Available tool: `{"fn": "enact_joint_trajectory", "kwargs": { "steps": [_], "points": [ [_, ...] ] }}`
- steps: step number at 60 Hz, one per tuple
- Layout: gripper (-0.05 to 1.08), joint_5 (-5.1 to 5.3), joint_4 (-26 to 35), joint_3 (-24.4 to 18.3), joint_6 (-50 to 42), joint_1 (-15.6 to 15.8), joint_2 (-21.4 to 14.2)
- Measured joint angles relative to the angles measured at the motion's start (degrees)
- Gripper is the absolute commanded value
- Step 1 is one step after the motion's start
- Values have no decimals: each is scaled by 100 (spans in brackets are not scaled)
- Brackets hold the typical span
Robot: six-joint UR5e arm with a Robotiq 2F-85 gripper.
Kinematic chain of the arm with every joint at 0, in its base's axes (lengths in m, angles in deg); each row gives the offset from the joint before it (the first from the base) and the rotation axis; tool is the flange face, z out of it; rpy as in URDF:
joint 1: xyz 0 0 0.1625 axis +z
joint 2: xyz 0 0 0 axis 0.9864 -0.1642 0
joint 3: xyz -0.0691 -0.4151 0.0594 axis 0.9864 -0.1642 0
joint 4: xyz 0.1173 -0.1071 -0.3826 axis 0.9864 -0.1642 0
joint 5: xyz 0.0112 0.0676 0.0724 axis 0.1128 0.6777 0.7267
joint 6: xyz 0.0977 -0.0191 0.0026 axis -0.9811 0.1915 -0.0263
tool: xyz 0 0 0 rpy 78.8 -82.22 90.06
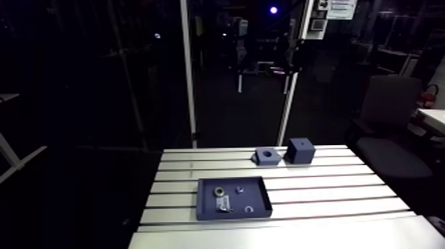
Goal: Pick up the bearing and press it into the housing until flush.
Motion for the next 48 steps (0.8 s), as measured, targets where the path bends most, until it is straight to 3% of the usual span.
{"fn": "enact_joint_trajectory", "kwargs": {
  "steps": [17,48],
  "points": [
    [0,-20,40,11,6,263,-170],
    [0,-11,-5,38,-4,422,-161]
  ]
}}
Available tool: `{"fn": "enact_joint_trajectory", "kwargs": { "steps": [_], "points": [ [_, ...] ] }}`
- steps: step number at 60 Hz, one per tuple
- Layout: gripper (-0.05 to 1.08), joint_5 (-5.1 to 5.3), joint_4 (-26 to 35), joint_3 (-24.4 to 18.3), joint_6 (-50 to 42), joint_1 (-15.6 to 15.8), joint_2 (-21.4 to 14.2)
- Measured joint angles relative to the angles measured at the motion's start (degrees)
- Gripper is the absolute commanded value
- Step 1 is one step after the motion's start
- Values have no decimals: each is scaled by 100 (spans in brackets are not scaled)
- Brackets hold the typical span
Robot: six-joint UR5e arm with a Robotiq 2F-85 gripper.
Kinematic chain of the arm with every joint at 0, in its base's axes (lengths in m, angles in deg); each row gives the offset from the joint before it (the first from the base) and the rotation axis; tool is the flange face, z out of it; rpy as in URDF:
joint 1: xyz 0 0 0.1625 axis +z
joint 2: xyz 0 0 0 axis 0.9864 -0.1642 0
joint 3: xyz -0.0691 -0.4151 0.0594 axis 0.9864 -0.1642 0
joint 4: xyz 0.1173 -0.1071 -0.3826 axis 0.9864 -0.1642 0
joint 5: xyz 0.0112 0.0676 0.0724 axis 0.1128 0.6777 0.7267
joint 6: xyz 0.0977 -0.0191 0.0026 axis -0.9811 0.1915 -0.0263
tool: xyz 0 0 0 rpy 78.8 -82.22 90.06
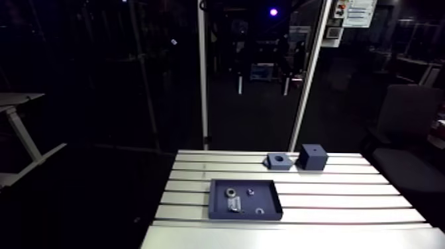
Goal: Pick up the bearing and press it into the housing until flush.
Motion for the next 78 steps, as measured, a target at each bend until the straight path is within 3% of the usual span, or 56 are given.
{"fn": "enact_joint_trajectory", "kwargs": {
  "steps": [13,28,45,59,69,78],
  "points": [
    [1,-3,-128,85,-55,183,175],
    [1,-7,-869,397,-86,416,451],
    [1,1,-1528,776,-39,478,714],
    [8,11,-2080,1158,46,483,888],
    [25,18,-2422,1401,125,487,974],
    [27,29,-2780,1628,235,490,1063]
  ]
}}
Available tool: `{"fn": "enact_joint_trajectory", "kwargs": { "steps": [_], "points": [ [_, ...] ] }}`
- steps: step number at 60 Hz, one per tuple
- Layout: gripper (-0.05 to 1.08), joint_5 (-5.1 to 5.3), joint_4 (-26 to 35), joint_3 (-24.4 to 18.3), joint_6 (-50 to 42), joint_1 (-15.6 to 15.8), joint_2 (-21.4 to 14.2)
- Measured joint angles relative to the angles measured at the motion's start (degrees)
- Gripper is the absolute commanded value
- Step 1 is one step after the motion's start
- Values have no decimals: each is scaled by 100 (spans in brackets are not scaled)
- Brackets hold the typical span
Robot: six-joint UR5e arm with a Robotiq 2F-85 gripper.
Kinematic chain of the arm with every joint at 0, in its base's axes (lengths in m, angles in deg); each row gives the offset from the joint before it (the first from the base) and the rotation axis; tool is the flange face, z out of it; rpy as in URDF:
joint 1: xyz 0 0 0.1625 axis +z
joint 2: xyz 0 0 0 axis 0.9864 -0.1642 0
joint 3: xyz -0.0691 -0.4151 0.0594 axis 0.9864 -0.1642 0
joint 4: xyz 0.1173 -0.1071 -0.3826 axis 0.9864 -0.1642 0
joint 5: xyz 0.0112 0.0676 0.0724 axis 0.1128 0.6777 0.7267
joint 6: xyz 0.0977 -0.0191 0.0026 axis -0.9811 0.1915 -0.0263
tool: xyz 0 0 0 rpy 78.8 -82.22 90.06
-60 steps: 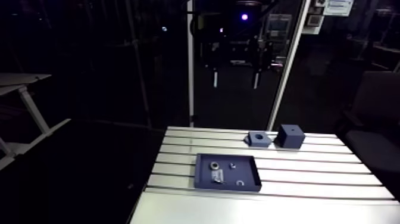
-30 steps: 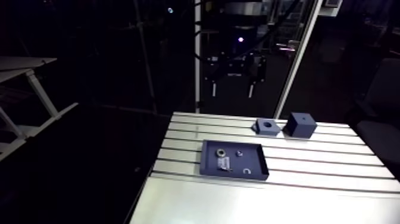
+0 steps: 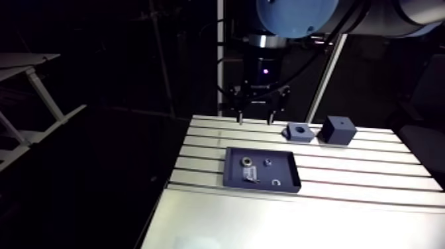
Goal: Pick up the bearing and press it into the housing until flush.
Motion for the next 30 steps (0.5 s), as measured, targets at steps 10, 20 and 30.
{"fn": "enact_joint_trajectory", "kwargs": {
  "steps": [10,20,30],
  "points": [
    [31,11,-400,209,67,2,134],
    [31,16,-632,344,87,2,263],
    [34,17,-741,426,92,2,356]
  ]
}}
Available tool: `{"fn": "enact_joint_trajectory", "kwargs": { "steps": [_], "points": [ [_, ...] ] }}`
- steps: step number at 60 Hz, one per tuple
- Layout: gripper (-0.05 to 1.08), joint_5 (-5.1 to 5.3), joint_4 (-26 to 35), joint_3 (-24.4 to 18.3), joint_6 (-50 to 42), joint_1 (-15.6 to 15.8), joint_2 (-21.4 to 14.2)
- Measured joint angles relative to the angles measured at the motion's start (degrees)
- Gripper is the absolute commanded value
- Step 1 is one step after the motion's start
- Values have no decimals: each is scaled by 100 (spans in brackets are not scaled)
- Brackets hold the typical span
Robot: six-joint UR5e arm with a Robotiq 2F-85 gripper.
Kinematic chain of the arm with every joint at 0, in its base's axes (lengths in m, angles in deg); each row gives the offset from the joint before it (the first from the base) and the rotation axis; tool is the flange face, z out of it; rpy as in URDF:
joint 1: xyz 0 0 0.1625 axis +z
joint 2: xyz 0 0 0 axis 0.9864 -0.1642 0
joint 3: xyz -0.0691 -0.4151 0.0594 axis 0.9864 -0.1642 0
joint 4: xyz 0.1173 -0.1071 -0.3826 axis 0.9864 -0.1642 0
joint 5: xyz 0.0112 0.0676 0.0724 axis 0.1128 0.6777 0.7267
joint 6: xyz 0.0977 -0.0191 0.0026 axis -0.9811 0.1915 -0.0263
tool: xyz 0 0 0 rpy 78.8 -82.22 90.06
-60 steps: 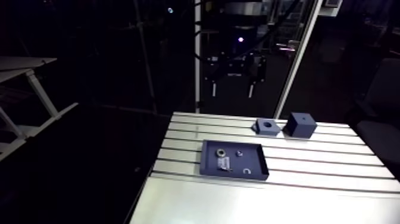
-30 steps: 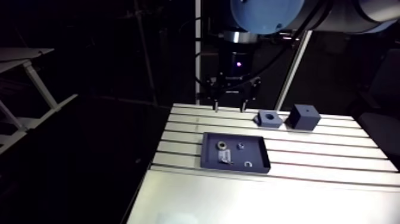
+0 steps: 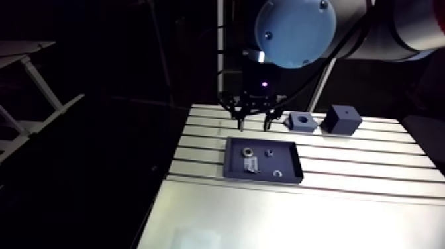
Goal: Pick up the bearing and press it into the housing until flush.
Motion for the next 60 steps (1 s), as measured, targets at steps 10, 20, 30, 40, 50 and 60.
{"fn": "enact_joint_trajectory", "kwargs": {
  "steps": [10,20,30,40,50,60],
  "points": [
    [34,0,-88,62,2,-3,67],
    [34,-6,-180,127,1,-6,126],
    [34,-13,-283,182,-7,-6,206],
    [34,-13,-399,222,-27,-6,296],
    [34,-7,-482,246,-53,-6,387],
    [34,-3,-520,275,-89,21,445]
  ]
}}
